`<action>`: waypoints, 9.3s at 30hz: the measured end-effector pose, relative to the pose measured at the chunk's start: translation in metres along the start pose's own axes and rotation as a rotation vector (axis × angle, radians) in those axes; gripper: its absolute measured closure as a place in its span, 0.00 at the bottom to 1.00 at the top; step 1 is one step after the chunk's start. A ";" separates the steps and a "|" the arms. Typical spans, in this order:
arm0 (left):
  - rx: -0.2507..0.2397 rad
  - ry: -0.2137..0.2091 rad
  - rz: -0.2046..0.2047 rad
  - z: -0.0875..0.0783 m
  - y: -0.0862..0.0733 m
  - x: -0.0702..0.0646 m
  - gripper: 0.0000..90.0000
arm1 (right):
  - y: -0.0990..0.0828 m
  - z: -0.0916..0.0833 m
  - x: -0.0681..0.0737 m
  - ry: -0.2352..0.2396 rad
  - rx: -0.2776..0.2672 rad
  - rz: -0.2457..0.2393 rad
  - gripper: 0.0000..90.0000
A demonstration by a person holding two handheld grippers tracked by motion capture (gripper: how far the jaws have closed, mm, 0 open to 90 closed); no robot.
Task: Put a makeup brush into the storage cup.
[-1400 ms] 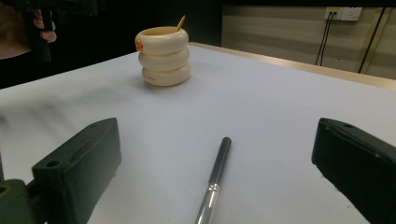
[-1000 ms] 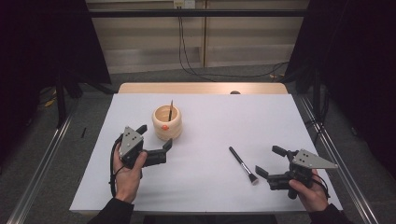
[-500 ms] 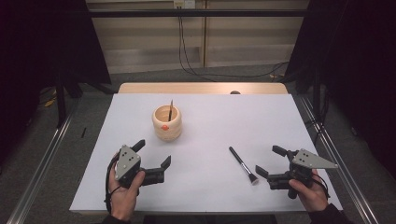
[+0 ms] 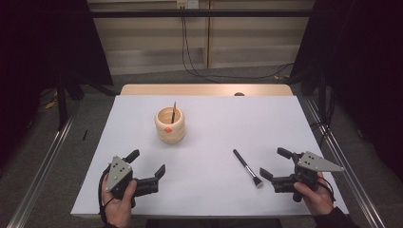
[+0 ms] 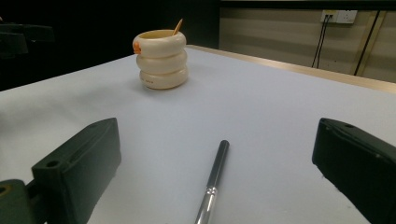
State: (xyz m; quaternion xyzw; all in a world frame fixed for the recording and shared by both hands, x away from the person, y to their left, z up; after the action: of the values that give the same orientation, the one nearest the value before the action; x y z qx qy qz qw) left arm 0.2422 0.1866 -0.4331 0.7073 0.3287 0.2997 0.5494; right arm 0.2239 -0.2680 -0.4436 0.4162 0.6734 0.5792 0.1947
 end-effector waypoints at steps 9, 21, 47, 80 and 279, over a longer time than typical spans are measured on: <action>-0.011 -0.023 0.028 -0.001 0.000 -0.001 0.01 | 0.004 0.000 -0.001 -0.008 -0.015 -0.008 0.01; 0.007 -0.023 0.023 0.001 0.001 -0.002 0.01 | 0.022 0.014 -0.009 -0.027 -0.039 -0.032 0.01; 0.014 -0.034 0.029 0.005 0.000 -0.004 0.01 | 0.052 0.077 -0.024 0.005 0.074 -0.044 0.05; 0.007 -0.038 0.053 0.006 0.000 -0.004 0.01 | 0.049 0.096 -0.030 -0.035 0.659 -0.063 0.16; 0.004 -0.077 0.036 0.006 -0.002 -0.003 0.01 | 0.084 0.059 0.024 0.425 0.134 -0.043 0.88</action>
State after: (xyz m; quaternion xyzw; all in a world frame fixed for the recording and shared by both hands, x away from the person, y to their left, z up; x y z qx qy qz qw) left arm 0.2447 0.1817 -0.4365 0.7252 0.2949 0.2816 0.5548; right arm 0.2823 -0.2142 -0.3746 0.2825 0.7448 0.6037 0.0326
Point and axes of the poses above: each handheld gripper's, and its own axes: z roughly forward along the jaws, y roughly out of its top, x roughly to its left, the point moved 2 cm from there along z, roughly forward along the jaws, and after that the axes turned 8 degrees about z, right-handed, at the moved point
